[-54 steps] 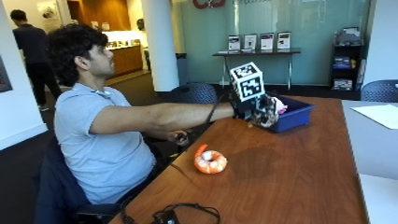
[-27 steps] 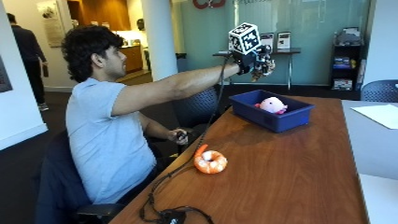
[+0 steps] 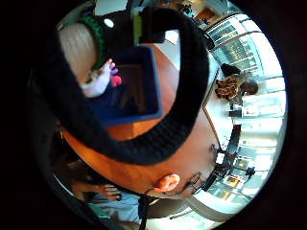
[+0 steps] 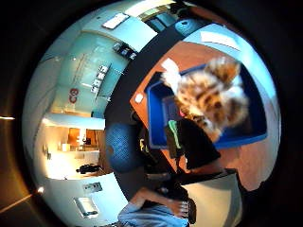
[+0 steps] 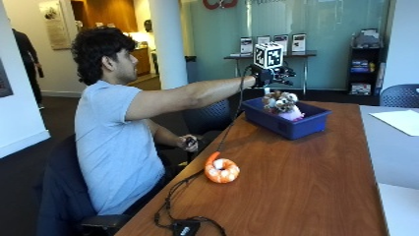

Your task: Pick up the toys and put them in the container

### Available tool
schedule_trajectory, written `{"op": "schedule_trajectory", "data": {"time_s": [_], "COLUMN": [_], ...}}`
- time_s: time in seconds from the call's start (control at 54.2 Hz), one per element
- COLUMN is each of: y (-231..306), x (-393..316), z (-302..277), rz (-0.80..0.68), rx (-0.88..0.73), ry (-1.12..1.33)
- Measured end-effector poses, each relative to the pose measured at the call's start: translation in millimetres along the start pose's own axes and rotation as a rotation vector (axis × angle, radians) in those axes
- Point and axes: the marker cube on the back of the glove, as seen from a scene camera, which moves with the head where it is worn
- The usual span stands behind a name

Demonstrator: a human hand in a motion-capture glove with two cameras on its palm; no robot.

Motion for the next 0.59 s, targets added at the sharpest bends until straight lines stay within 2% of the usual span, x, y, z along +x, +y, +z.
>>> {"op": "schedule_trajectory", "data": {"time_s": [0.166,0.591], "y": [51,267], "x": [49,205], "z": [-5,-6], "rz": [-0.012,0.105], "rx": [-0.040,-0.074], "ry": [0.014,-0.005]}}
